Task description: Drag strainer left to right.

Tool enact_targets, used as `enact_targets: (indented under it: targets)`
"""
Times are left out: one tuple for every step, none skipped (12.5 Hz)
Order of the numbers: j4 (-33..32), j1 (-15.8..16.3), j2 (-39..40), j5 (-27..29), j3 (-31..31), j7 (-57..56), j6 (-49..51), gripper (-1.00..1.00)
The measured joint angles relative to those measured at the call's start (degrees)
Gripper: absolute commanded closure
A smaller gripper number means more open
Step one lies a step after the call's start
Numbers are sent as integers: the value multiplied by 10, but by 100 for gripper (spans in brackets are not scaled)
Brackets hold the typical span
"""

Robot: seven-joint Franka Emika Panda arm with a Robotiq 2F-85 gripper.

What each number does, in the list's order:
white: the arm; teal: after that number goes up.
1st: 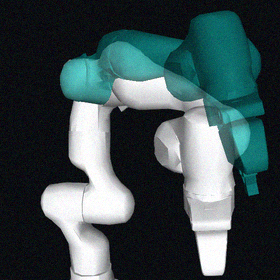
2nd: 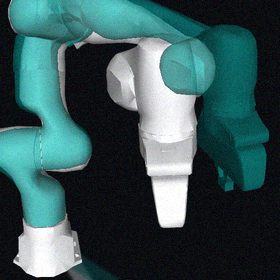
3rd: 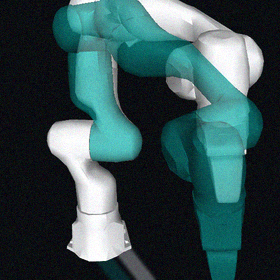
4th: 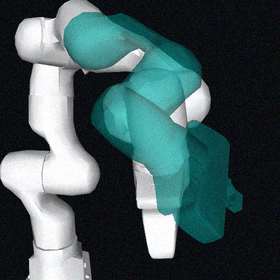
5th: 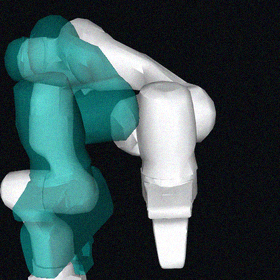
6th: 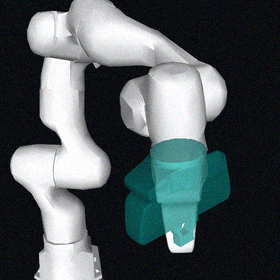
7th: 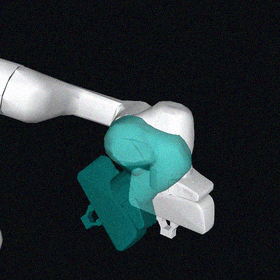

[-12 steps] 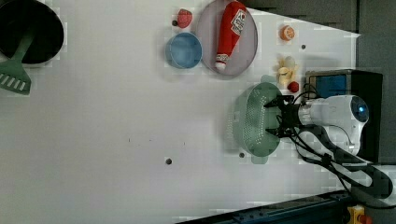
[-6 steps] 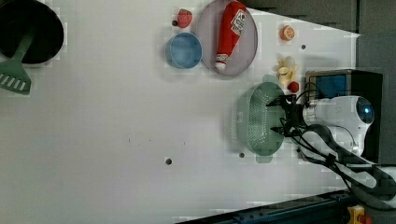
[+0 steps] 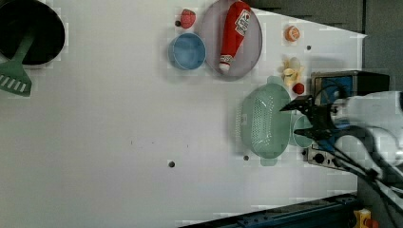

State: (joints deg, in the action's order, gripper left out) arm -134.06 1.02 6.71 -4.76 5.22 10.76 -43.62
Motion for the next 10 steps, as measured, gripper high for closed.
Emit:
enact_targets:
  targets:
    - [21,-4,-29,1,-9,-10,46,-100]
    - [51,0,-58,-1,-9,-14,110,-100]
    - [83,1,-88,-7,-11,-18,161,-100]
    - [116,0,-115,2,-13,-22,197,-100]
    - [152,0,-139,10,-13,-23,246,-100]
    - [179,-2,-168,7,-11,-24,306,-100]
    - [197,-2,-197,14,-8,-24,336,-100]
    - [203,0,-225,22,-3,-26,347,-100]
    - [206,-1,-249,27,0,-34,356,-100]
    - [214,-1,-265,38,2,-52,366,-100]
